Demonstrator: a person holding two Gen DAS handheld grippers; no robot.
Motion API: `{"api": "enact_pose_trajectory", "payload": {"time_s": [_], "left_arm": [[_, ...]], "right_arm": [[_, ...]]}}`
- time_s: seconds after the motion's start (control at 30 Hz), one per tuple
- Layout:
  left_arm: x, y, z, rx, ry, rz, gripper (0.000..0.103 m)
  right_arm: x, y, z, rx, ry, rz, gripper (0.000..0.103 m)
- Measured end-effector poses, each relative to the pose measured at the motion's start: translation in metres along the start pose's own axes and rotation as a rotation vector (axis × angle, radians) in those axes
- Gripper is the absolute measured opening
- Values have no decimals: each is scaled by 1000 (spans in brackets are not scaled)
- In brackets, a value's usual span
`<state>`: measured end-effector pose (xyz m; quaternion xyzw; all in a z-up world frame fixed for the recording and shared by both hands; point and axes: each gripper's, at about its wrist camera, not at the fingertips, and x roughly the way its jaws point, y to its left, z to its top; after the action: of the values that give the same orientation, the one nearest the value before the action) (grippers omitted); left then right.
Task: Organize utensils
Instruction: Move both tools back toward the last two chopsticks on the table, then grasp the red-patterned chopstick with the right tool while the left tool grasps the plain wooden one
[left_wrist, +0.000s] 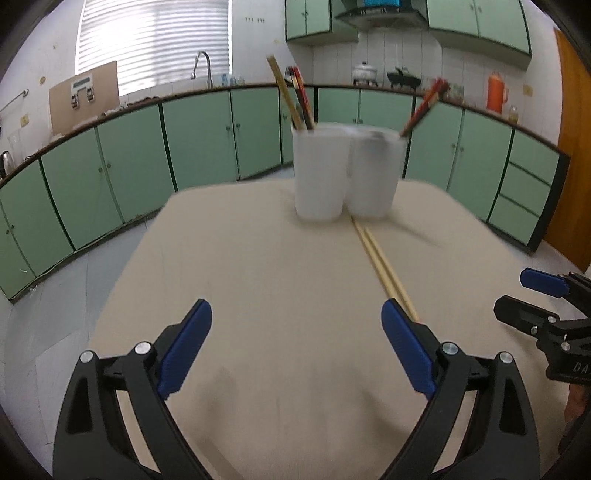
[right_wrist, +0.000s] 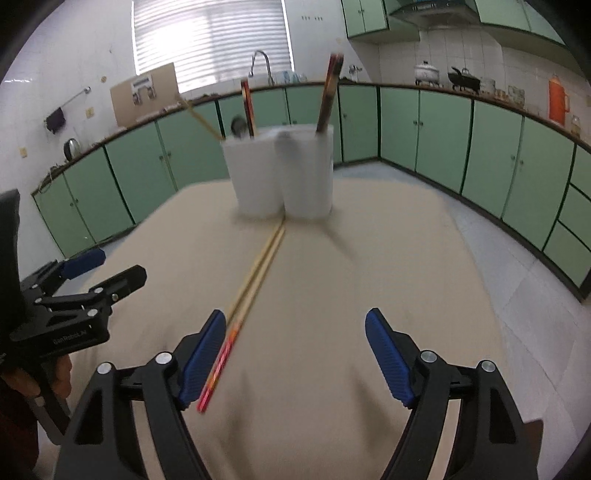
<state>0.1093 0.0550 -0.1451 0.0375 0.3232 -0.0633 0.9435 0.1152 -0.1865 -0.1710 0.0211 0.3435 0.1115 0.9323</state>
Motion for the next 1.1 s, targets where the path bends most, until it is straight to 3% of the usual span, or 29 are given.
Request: {"api": "enact_pose_trajectory", "payload": {"time_s": [0.37, 0.9, 1.1], "left_arm": [[-4, 8, -20, -7, 73, 16, 93], [-6, 24, -26, -64, 127, 36, 93], [-5, 19, -29, -52, 140, 28, 93]], "right_arm": [[7, 24, -30, 9, 62, 10, 76], [11, 57, -44, -57, 98, 2, 39], [14, 63, -43, -70, 100, -9, 36]]}}
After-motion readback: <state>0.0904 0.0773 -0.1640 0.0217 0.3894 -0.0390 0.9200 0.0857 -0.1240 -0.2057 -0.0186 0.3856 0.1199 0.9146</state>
